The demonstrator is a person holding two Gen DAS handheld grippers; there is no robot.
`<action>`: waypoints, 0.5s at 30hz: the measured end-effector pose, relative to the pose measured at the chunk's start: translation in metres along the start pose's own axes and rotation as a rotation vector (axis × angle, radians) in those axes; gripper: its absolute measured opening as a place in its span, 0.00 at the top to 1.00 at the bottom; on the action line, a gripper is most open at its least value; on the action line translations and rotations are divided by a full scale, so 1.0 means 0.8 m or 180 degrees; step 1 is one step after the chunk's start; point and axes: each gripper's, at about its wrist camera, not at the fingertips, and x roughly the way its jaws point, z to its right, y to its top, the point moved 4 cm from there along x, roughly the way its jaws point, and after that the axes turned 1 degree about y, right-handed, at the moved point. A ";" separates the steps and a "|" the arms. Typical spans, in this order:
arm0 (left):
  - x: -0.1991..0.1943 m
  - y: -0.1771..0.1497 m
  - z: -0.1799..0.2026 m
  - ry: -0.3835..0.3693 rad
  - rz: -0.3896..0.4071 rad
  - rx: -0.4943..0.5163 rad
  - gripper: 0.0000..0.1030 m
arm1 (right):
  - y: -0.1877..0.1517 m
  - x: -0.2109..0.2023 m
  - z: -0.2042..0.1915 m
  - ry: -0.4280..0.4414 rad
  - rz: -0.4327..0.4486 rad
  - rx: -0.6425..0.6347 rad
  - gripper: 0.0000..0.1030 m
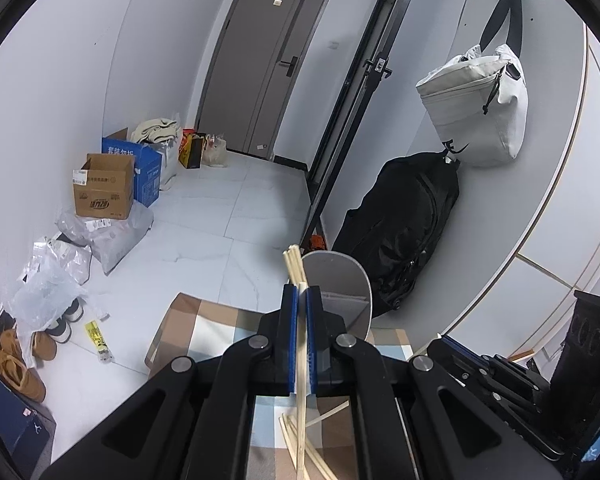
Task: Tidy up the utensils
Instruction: 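Carry both held chopsticks up over the utensil holder opening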
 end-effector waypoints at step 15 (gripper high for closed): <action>0.003 0.086 0.047 -0.0077 0.0267 0.0116 1.00 | 0.108 -0.037 0.015 0.0095 0.0249 -0.0051 0.96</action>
